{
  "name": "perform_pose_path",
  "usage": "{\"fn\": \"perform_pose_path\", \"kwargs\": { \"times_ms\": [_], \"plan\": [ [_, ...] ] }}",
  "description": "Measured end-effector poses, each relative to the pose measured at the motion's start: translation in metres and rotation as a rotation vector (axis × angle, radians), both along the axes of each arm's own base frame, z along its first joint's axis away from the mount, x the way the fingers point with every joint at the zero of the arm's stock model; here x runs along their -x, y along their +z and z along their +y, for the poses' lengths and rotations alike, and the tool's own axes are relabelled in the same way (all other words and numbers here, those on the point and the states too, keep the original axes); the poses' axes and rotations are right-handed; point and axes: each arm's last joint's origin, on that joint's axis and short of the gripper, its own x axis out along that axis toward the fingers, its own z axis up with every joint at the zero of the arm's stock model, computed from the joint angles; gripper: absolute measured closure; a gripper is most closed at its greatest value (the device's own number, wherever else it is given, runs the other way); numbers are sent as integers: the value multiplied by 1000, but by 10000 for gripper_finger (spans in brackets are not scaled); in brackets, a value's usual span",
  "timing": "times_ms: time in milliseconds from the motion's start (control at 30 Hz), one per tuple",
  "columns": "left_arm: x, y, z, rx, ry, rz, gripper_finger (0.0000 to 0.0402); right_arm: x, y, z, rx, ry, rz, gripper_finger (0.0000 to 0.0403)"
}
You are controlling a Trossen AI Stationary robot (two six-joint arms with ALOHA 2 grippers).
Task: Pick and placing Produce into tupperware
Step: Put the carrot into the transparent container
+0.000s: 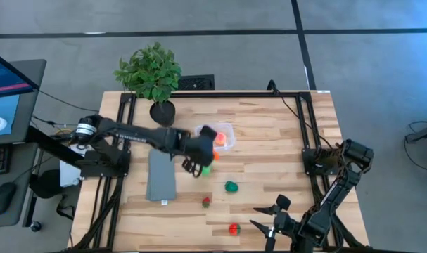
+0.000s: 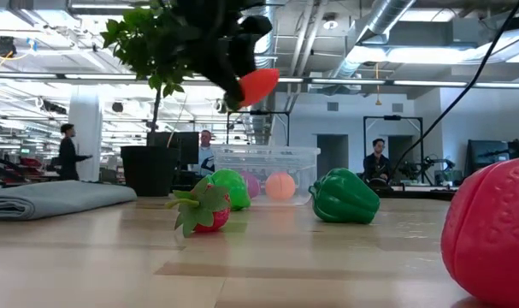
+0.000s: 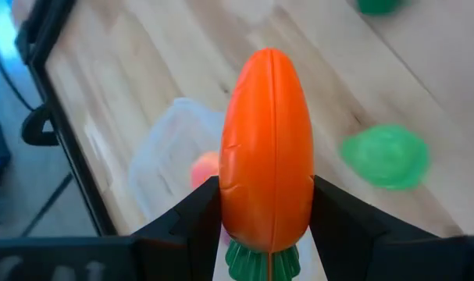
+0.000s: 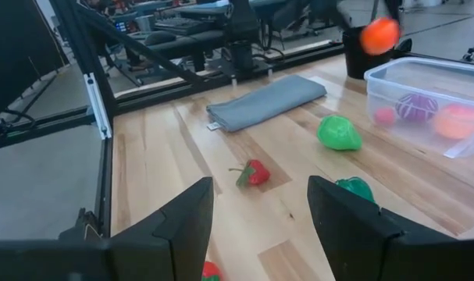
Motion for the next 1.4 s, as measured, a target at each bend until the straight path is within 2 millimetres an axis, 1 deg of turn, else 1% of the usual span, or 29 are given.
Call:
{"fn": "perform_pose_path", "kwargs": {
  "times_ms": [100, 167, 267, 333, 433, 600, 733, 800, 867, 1000, 1400],
  "plan": [
    [-6, 16, 23, 80, 14, -61, 245, 1, -2, -1, 4, 1, 3, 170],
    [-8, 25, 38, 132, 24, -96, 245, -1, -7, 2, 5, 0, 3, 170],
    [-10, 36, 59, 229, 32, -159, 245, -1, -16, 2, 37, 4, 27, 170],
    [-10, 41, 71, 293, 36, -189, 245, -1, -18, 2, 46, 1, 30, 170],
    [-9, 45, 87, 363, 47, -225, 245, -2, -18, 2, 41, 1, 29, 170],
    [-4, 45, 115, 442, 111, -251, 245, -2, -18, 2, 39, 2, 28, 170],
    [1, 40, 137, 550, 169, -259, 245, -2, -17, 2, 36, 1, 26, 170],
    [-2, 37, 146, 567, 189, -275, 246, -2, -17, 2, 36, 1, 26, 170],
    [0, 27, 153, 608, 221, -238, 249, -2, -18, 2, 37, 1, 26, 170],
    [-7, 11, 159, 685, 236, -200, 249, -1, -18, 2, 39, 4, 28, 170],
    [-20, -32, 167, 734, 289, -66, 249, -1, -18, 3, 32, 11, 38, 170]
  ]
}}
